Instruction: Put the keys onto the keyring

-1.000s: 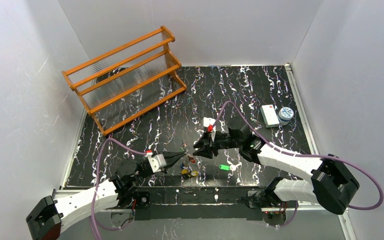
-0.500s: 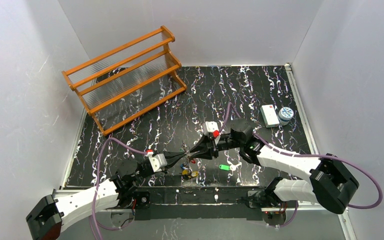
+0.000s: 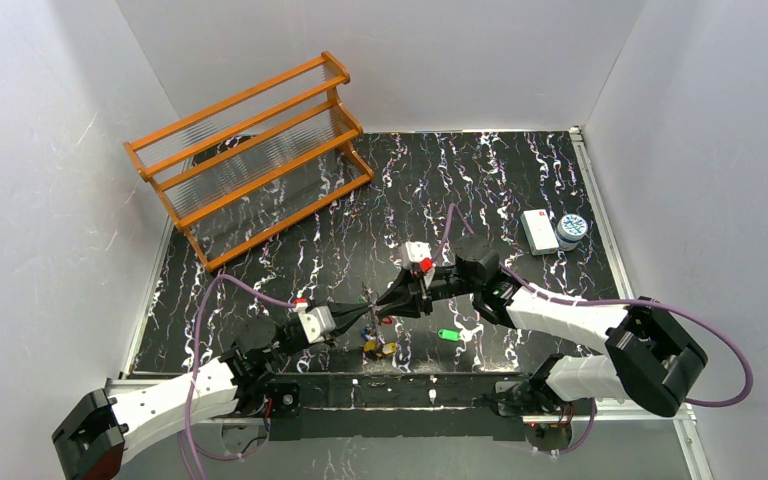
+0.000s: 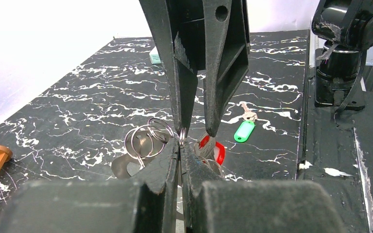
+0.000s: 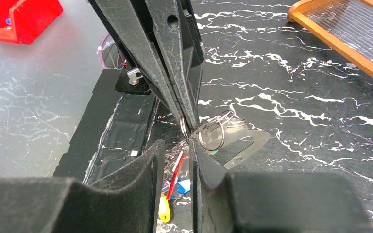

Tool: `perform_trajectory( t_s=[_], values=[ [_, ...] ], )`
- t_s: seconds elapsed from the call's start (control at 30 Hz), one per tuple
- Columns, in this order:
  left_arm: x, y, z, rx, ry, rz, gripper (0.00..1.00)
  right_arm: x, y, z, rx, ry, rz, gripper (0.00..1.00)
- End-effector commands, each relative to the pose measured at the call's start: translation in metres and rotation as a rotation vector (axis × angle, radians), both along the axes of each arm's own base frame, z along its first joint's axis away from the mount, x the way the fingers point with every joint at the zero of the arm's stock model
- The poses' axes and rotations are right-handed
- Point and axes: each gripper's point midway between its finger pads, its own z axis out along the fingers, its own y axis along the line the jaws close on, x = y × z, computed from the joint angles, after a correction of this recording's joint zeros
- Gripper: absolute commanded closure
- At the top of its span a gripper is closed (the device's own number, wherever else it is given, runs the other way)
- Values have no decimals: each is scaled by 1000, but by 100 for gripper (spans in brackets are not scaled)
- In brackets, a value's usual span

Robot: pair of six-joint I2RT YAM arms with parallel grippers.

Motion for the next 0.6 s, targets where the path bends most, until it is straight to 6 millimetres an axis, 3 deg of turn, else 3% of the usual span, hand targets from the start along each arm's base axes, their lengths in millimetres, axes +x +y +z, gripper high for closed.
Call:
perform_trajectory(
  t_s=[0.0,0.37,0.57],
  values=[
    [-4,0,14,-54,-38,-17,100,-2,13,25,69,-56,37,68],
    [-5,-1,12,-49,-34,-23,100,2,18,19,53,-63,12,71],
    [-5,-2,11,-44,-30,-26,100,1,20,18,51,-66,21,83]
  ],
)
